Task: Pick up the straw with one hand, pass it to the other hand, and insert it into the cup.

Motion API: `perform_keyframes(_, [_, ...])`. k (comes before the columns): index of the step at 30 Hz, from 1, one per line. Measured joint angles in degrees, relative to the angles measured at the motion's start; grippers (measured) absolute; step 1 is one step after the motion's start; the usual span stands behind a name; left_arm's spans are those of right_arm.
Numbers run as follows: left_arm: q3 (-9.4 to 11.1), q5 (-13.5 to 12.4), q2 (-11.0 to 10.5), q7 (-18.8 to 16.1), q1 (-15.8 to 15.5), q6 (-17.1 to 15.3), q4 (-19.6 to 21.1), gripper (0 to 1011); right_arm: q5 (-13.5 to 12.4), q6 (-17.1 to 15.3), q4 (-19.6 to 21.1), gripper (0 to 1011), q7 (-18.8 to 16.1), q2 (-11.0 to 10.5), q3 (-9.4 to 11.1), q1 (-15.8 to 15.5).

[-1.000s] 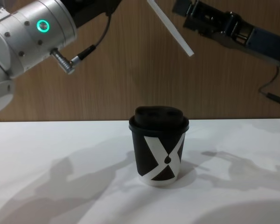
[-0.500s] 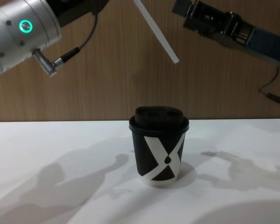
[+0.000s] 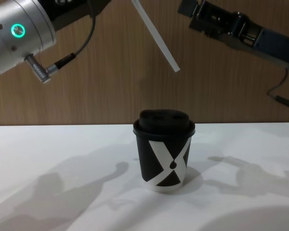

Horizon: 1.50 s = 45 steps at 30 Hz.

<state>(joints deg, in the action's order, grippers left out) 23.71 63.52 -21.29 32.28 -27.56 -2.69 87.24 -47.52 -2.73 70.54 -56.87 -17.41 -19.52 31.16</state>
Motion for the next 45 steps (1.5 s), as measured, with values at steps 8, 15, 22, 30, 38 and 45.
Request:
perform_keyframes(8, [0.7,-0.7,-0.6,-0.4,0.3,0.4,0.4,10,0.0,0.0,0.0,1001,0.0,0.0,0.0,0.0])
perform_keyframes(15, [1.7,-2.0,-1.0,-1.0,0.1,1.3,0.3,11,0.0,0.0,0.0,1001,0.0,0.0,0.0,0.0])
perform_keyframes(22, [2.4,-3.4,-1.0,-1.5,-0.3,2.1,-0.3,11,0.0,0.0,0.0,1001,0.0,0.0,0.0,0.0])
perform_keyframes(30, [3.0,-4.9,-0.7,-1.9,-0.9,2.6,-1.2,11,0.0,0.0,0.0,1001,0.0,0.0,0.0,0.0])
perform_keyframes(38, [3.5,-6.4,-0.3,-2.1,-1.6,2.7,-2.1,11,0.0,0.0,0.0,1001,0.0,0.0,0.0,0.0])
perform_keyframes(45, [3.9,-7.5,0.0,-2.2,-2.1,2.7,-2.9,11,0.0,0.0,0.0,1001,0.0,0.0,0.0,0.0])
